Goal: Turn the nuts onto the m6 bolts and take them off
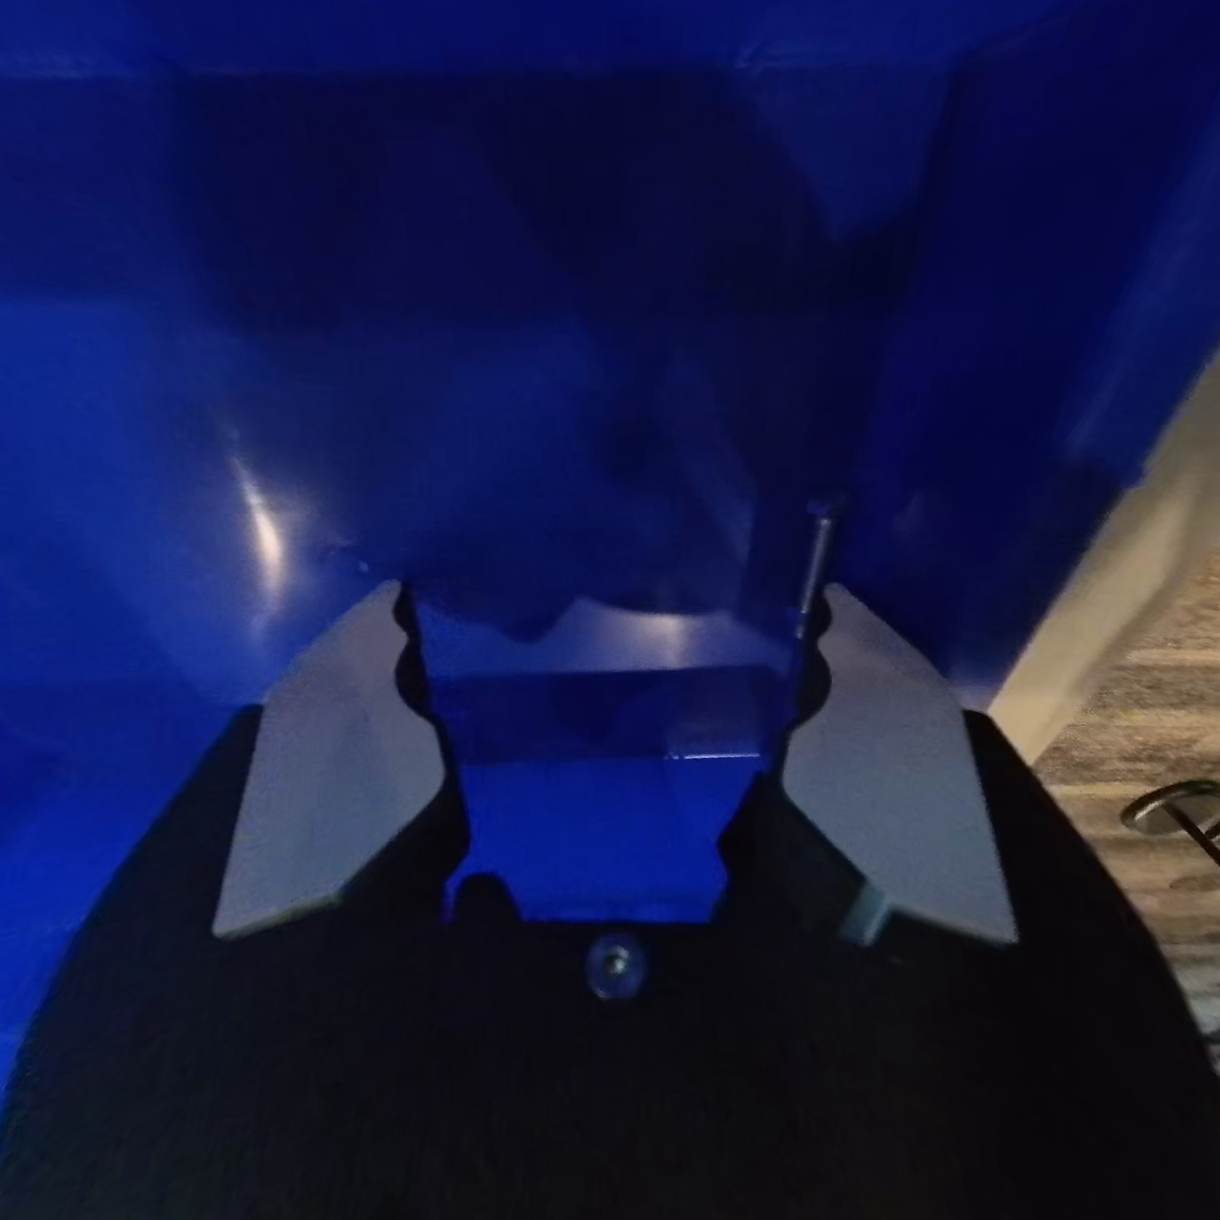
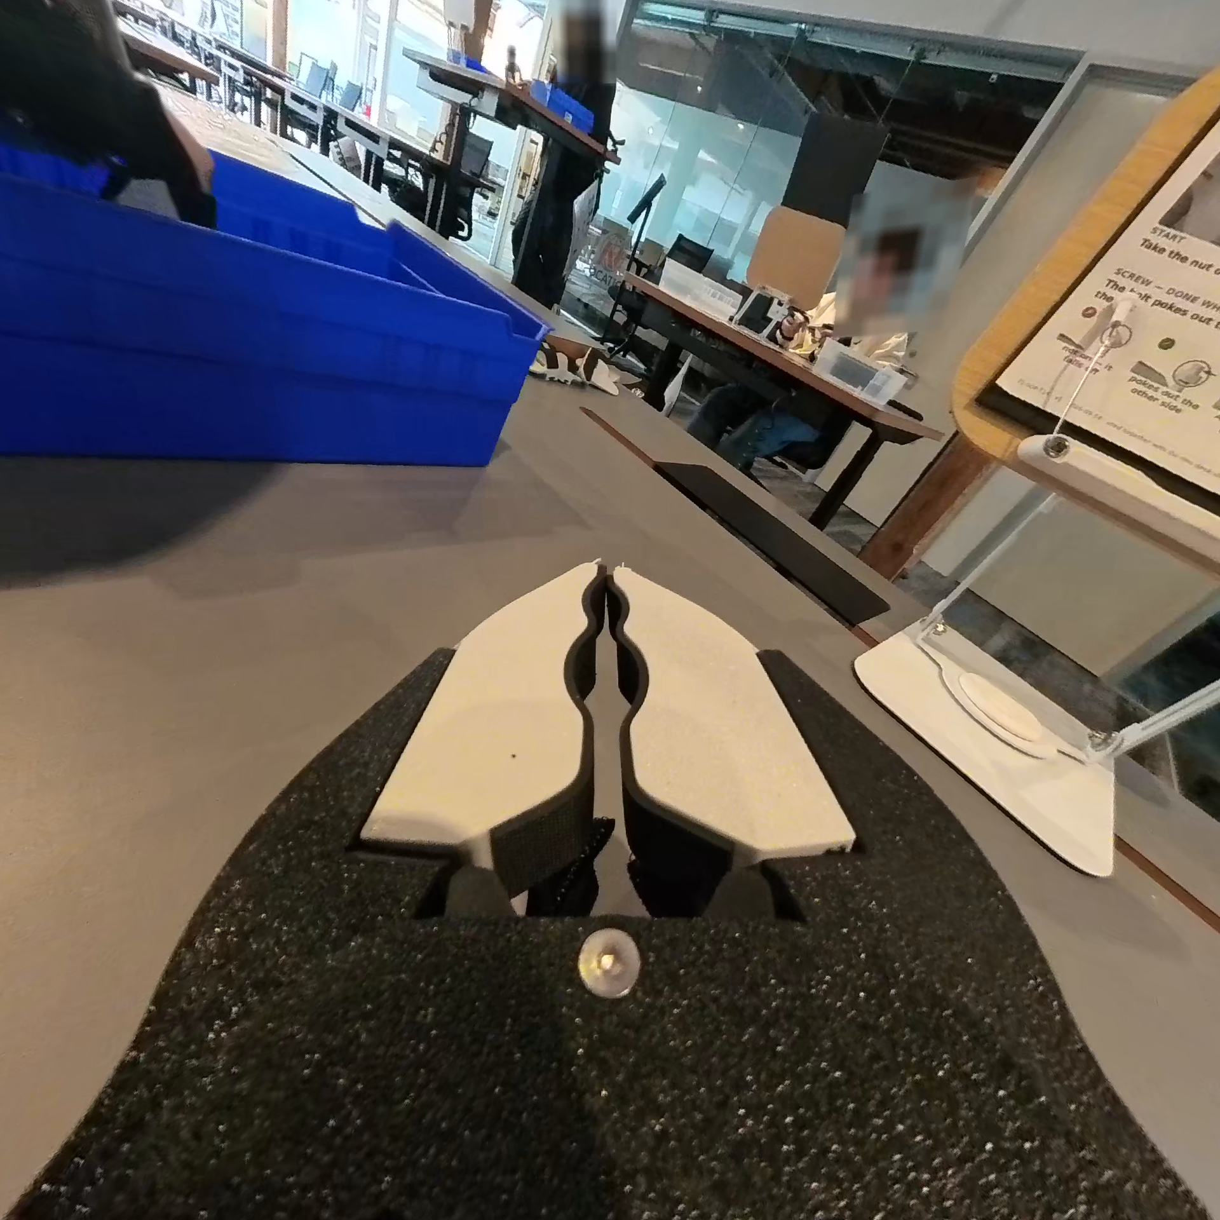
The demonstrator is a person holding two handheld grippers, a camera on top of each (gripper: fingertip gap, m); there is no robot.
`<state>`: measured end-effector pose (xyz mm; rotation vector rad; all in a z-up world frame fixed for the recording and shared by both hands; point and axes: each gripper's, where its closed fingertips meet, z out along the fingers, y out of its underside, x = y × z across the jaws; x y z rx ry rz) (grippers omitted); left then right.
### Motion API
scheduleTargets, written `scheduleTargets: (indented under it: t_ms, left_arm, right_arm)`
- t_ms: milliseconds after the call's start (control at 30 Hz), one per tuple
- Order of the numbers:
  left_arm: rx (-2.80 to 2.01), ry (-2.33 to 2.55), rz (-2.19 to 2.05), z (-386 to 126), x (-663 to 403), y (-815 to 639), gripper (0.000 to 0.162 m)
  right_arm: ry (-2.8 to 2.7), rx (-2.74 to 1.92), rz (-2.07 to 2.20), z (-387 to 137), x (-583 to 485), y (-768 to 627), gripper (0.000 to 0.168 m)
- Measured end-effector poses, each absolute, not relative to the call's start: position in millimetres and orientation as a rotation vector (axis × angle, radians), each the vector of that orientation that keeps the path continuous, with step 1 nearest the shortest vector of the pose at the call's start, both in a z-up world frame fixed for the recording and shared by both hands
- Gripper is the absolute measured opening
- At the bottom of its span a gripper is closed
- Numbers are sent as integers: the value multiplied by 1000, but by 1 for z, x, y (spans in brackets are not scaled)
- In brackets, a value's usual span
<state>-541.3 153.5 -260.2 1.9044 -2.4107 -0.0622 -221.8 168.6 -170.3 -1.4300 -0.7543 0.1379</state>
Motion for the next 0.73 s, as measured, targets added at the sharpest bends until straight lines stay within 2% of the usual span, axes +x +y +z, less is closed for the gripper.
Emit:
scheduleTargets:
  t_ms: [267, 433, 600, 733]
  left_arm:
    - [2204, -2425, -209, -249, -537, 191, 127]
    - [2164, -2495, -44, -241, -534, 175, 96]
    - [2249, -2199, 218, -242, -538, 143, 78]
    - [2306, -2057, 210, -244, -542, 133, 64]
  right_arm:
    - [-758, -1429, 145, -170, -222, 168, 0]
    - [-767, -1424, 154, -170, -224, 167, 0]
    - [-788, -1411, 164, -170, -228, 164, 0]
    - [-794, -1402, 173, -169, -229, 162, 0]
